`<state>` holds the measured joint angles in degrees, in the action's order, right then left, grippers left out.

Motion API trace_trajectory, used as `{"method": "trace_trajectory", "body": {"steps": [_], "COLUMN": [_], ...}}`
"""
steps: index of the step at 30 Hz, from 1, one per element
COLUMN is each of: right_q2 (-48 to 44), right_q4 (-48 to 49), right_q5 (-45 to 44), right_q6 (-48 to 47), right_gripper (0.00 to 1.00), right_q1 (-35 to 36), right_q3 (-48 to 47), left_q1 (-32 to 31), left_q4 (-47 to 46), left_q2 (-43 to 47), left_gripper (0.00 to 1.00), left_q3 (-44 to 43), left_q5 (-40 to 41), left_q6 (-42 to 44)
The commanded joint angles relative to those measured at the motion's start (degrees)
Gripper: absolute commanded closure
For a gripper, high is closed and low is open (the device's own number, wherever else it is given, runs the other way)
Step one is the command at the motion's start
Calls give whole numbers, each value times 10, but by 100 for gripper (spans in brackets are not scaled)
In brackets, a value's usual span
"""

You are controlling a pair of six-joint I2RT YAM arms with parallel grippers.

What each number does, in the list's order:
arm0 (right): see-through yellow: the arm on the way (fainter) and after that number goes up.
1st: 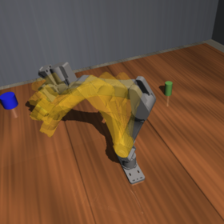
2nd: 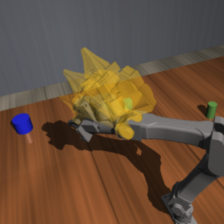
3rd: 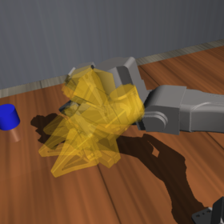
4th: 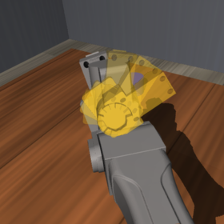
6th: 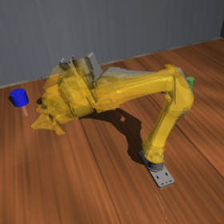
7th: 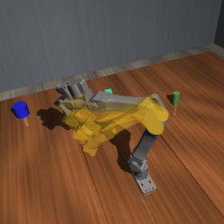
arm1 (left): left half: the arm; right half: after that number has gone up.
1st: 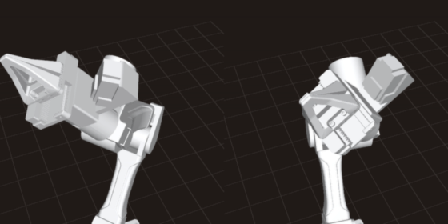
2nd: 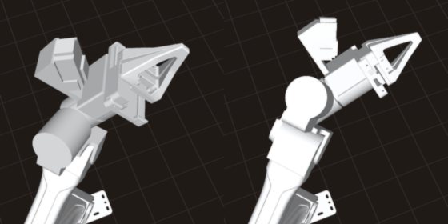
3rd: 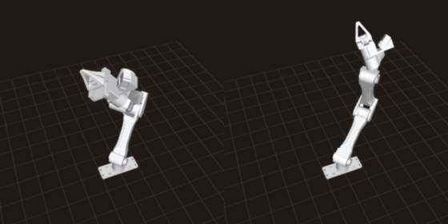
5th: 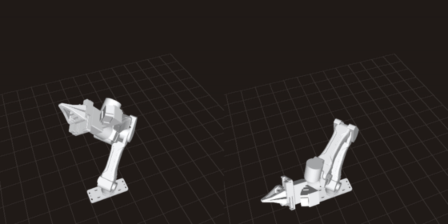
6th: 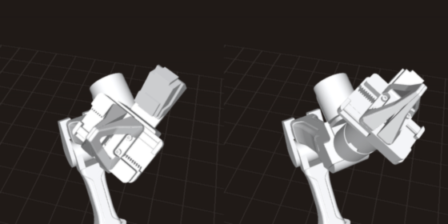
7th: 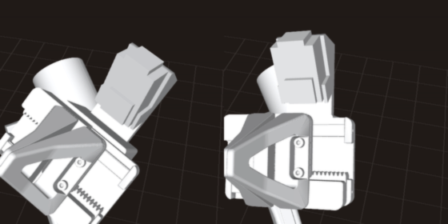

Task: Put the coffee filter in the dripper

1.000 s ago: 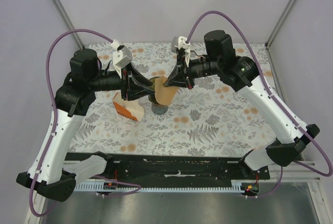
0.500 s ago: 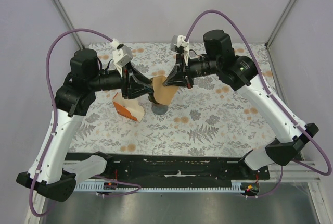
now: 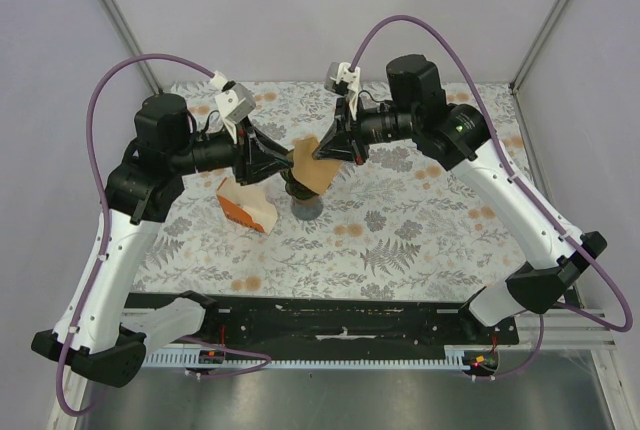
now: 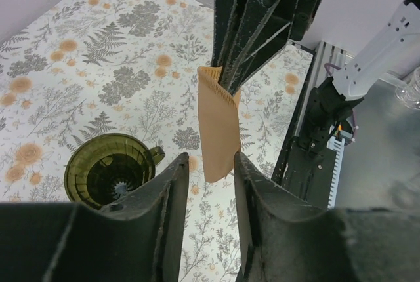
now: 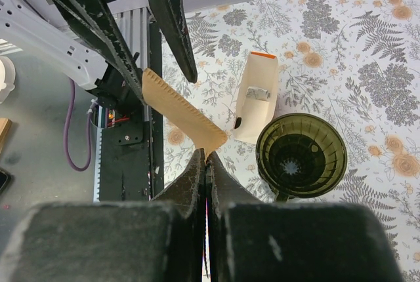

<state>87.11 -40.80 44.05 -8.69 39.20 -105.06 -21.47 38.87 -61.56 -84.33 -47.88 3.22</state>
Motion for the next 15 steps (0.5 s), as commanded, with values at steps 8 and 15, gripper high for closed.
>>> {"method": "trace_trajectory", "body": {"steps": [8, 15], "right_q2": [2, 7], "right_q4": [12, 12], "right_q5": [8, 37], "right_q6": [10, 10], "right_gripper": [100, 100], "right_q1": [0, 0], "right_q3": [-29, -31], "left_q1": [-5, -10], "left_q4": [-2, -2], "left_q2": [3, -1], "left_gripper": [62, 62], "left_q3": [4, 3], "left_q5": [63, 109], "left_q6": [15, 41]}}
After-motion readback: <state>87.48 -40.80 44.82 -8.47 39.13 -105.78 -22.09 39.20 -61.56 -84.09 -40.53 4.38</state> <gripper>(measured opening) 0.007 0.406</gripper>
